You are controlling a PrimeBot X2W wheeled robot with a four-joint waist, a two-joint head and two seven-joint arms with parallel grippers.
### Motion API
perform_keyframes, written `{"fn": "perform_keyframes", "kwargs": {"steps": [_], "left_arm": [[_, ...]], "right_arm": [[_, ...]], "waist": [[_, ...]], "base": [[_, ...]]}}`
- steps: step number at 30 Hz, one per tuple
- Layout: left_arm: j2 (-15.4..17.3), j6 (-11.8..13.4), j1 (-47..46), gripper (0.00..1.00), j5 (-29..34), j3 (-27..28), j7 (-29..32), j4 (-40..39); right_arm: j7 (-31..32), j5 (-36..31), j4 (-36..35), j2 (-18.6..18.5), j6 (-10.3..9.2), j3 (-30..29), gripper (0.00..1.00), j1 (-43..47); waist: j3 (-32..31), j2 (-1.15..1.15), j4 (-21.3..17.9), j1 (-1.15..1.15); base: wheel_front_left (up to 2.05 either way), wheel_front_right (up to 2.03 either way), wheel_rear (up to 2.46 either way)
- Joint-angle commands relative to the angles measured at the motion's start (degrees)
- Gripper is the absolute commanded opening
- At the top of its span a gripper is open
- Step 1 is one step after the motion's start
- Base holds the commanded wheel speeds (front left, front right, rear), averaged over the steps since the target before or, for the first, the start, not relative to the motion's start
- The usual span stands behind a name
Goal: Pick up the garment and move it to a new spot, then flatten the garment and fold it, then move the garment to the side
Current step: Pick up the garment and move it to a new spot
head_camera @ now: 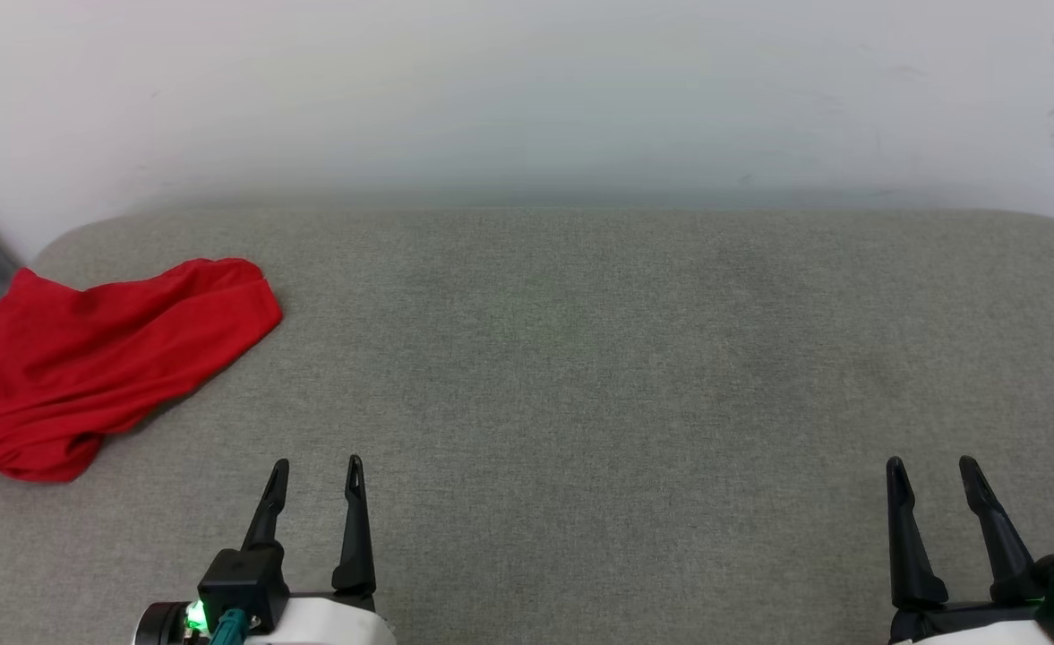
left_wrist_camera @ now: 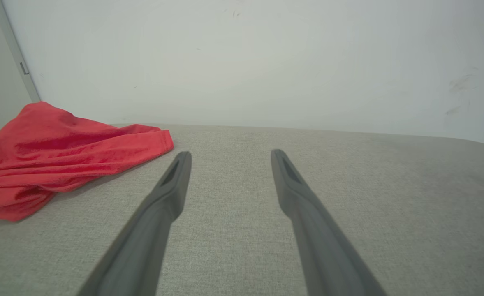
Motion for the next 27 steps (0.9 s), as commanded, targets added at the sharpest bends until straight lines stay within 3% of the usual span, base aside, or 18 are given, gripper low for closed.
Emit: {"fn": "perform_keyframes", "kwargs": {"steps": [1, 11, 27], "left_arm": [[-0.04, -0.07, 0.11, 1.00, 0.03, 0.04, -0.16, 0.04], [-0.03, 0.44, -1.10, 1.00, 0.14, 0.78, -0.16, -0.25], [-0.04, 1.56, -2.88, 1.00, -0.87, 3.32, -0.16, -0.82]], "right_arm": [[-0.12, 0.06, 0.04, 0.01, -0.02, -0.01, 1.00, 0.43], [-0.12, -0.72, -1.09, 0.01, -0.02, 0.11, 1.00, -0.50], [-0.12, -2.95, -2.95, 0.01, -0.02, 1.23, 1.00, -1.43]], "waist": [[0.04, 0.00, 0.18, 0.00], [0.84, 0.00, 3.87, 0.00], [2.44, 0.00, 15.20, 0.00]], "base": [[0.00, 0.00, 0.00], [0.00, 0.00, 0.00], [0.00, 0.00, 0.00]]}}
